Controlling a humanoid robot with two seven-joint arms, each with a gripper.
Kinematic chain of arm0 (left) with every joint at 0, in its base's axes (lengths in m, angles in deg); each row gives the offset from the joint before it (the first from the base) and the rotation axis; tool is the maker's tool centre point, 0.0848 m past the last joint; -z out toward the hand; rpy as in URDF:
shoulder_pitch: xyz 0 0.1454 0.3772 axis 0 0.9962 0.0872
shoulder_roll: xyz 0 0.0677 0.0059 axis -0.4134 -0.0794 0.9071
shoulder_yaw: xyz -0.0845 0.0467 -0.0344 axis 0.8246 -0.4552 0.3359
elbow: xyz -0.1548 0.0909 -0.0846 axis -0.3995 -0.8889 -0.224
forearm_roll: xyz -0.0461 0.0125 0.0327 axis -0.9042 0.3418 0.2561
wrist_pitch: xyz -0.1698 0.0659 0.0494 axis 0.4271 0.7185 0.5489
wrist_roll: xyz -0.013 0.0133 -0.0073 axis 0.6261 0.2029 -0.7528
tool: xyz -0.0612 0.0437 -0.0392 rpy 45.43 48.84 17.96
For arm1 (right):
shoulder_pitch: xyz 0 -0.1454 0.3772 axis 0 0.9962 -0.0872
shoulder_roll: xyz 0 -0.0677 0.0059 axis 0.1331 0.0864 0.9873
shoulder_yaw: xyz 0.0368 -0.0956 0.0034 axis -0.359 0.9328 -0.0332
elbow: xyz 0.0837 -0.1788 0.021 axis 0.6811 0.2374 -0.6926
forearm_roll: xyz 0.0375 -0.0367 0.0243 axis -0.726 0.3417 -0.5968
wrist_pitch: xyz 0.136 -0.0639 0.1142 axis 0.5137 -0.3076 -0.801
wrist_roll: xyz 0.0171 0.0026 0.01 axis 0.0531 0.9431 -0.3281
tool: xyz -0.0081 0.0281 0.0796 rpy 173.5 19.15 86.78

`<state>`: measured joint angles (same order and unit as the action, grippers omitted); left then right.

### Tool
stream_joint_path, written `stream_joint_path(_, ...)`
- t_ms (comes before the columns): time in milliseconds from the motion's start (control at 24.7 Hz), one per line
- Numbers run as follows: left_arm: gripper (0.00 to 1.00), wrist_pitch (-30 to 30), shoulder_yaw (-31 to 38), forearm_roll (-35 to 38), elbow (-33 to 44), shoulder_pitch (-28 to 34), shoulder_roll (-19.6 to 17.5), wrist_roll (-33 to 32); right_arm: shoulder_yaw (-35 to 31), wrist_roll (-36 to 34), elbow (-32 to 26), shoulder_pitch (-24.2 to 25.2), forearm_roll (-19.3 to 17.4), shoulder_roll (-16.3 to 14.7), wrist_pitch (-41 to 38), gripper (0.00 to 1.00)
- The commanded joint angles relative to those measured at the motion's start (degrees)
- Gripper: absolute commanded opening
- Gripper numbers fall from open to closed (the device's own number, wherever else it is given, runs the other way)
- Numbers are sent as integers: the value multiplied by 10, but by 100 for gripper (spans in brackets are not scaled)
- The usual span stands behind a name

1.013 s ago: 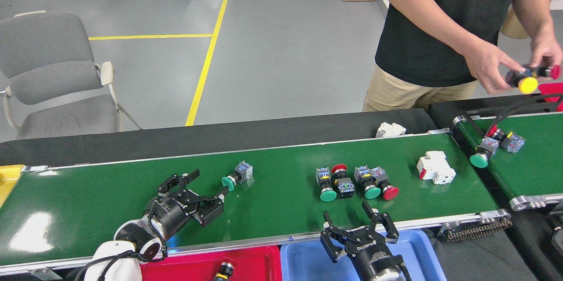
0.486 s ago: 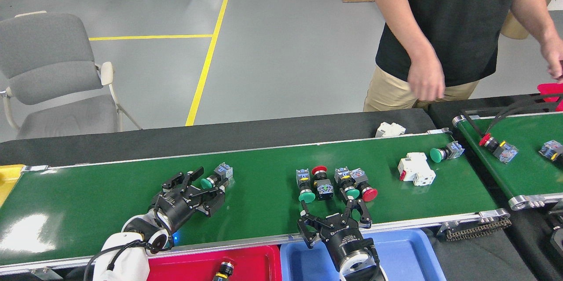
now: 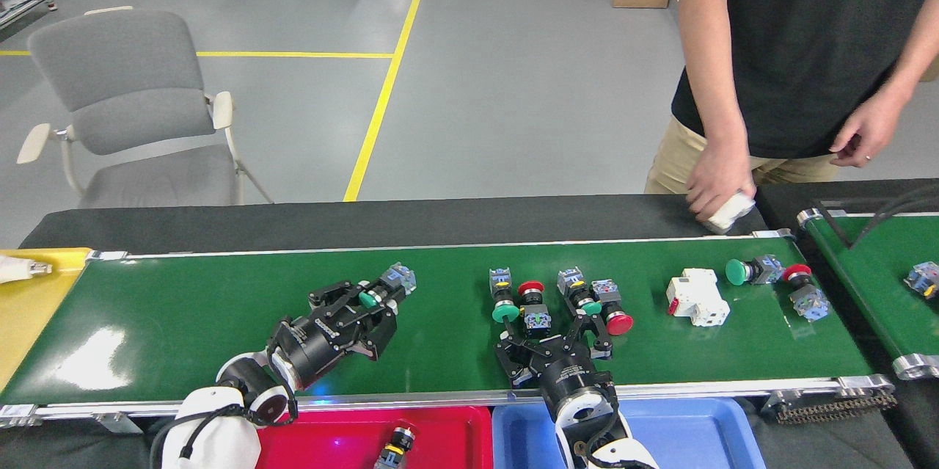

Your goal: Pick switch part from conveyor to tray

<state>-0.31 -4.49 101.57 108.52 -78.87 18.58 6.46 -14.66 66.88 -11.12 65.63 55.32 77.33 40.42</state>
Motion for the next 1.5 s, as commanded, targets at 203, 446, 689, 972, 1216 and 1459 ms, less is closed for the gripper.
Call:
stream_joint_path(203,86,-11,24,-1,210,188,-40,-8,-1,1,4,-18,-2,0,9,21)
stream_joint_path(446,99,-11,130,-6,244,224,-26,-5,-1,-1,-23,-7,-8,-5,-20,6)
stream_joint_path(689,99,-11,341,-8,227,226,17,-5,78,-1,-155,63,-8,-26,-86,6)
stream_joint_path(972,99,4,428,-4,222,231,22,-5,238,-2,-306,166,-5,-90,-143,99)
stream_joint_path(1216,99,23,344,-1,254,244,21,-8,223,-7,-316,169,-10,-87,-129,99)
stream_joint_path(1459,99,147,219,53,269,226,35,-30,35,-100,-333,244,-32,-90,12,99)
